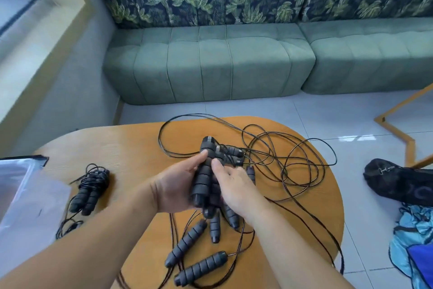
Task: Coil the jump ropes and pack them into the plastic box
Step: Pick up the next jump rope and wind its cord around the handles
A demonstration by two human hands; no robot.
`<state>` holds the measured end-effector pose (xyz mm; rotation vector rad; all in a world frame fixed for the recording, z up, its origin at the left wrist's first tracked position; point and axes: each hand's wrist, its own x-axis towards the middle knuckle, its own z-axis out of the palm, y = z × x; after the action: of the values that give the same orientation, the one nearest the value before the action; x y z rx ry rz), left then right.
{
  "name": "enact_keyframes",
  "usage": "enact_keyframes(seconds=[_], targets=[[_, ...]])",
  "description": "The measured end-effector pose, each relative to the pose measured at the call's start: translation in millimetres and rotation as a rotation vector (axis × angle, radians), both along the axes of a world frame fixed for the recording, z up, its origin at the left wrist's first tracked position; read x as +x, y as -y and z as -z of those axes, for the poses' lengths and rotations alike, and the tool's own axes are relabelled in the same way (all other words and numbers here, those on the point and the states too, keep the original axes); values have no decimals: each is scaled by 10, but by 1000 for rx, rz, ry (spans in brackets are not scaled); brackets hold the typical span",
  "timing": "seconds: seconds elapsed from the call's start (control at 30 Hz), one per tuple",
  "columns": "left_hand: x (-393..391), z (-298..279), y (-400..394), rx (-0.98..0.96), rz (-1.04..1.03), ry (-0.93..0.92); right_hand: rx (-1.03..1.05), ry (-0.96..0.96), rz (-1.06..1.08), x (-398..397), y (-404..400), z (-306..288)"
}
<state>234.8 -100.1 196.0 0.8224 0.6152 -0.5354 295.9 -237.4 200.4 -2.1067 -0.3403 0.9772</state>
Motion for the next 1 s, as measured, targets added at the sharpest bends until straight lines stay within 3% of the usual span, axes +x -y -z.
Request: enact_keyframes(seconds=[0.07,0.23,0.43,0.6,0.8,1.0], targets=[[-161,-170,-156,28,-38,22,58,-19,22,-44,-84,-147],[-430,-502,-495,261,54,53,156,356,147,0,-437,-300],[-616,-984,-850,451,119,136,410,594,219,21,-758,-480],[-845,-1163,-981,406,137,183,430,220,48,-41,-948,-641],[-1070,-1195,-1181,249,-4,158,507,83,25,-179,-1126,-604],[-1182,-1228,-1370,305,-82,109,450,-20,-9,-459,-1298,-424]])
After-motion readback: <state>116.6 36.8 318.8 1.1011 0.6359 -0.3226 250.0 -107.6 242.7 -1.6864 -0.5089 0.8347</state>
